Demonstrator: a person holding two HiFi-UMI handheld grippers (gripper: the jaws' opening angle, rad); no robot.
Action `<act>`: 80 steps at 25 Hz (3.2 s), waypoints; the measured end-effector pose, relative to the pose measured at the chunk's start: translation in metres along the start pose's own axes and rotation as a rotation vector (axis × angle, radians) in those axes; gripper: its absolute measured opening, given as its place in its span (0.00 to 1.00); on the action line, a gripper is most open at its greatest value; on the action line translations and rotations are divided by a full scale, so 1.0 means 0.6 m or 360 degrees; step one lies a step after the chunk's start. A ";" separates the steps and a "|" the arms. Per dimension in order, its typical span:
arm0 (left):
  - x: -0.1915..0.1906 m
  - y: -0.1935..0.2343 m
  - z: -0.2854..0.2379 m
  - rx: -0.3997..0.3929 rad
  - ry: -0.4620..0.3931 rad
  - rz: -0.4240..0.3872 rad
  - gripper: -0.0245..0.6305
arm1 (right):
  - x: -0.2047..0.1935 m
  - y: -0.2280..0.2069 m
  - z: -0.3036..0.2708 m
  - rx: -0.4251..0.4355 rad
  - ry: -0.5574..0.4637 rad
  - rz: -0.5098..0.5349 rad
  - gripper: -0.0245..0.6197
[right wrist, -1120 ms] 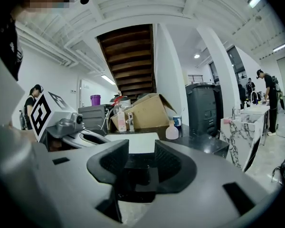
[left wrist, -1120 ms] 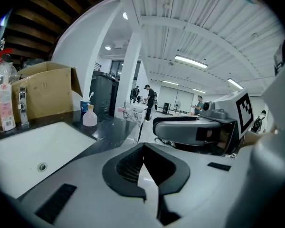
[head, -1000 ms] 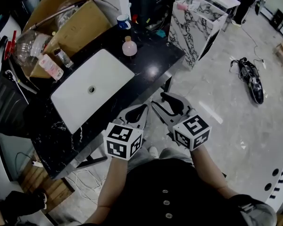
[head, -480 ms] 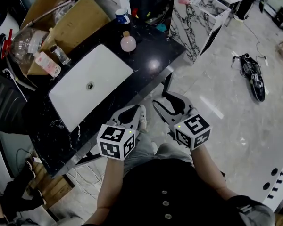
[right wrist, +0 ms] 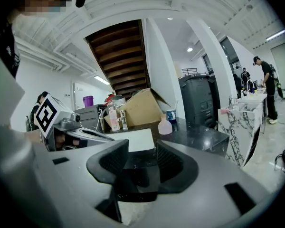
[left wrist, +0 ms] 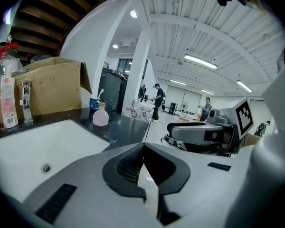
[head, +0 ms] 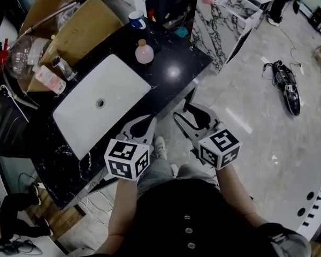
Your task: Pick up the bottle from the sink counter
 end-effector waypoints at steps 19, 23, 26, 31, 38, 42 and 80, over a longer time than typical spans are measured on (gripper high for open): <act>0.079 0.169 -0.106 -0.0027 0.0034 -0.0053 0.06 | 0.067 -0.083 -0.203 0.0058 0.0084 0.0042 0.31; 0.096 0.200 -0.118 -0.0015 0.0003 -0.0056 0.06 | 0.074 -0.097 -0.231 0.0030 0.0086 0.0030 0.33; 0.099 0.222 -0.124 -0.0014 -0.0017 -0.0027 0.06 | 0.077 -0.101 -0.249 0.0020 0.0101 0.0039 0.34; 0.097 0.249 -0.130 -0.0002 -0.0037 0.0044 0.06 | 0.079 -0.103 -0.272 0.0015 0.0148 0.0053 0.34; 0.094 0.267 -0.134 -0.0024 -0.0052 0.0089 0.06 | 0.078 -0.102 -0.301 0.0004 0.0218 0.0056 0.35; 0.086 0.276 -0.140 -0.0041 -0.0043 0.0117 0.06 | 0.071 -0.099 -0.319 0.0001 0.0256 0.0061 0.35; 0.074 0.297 -0.182 0.0376 -0.0039 0.0347 0.06 | 0.103 -0.214 -0.465 0.0367 0.0552 0.0400 0.56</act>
Point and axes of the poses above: the fingertips, and each gripper's own axes: z backward along the fingers, y to its left, x out of its top, the point moved 9 cm from there along z, backward along the fingers
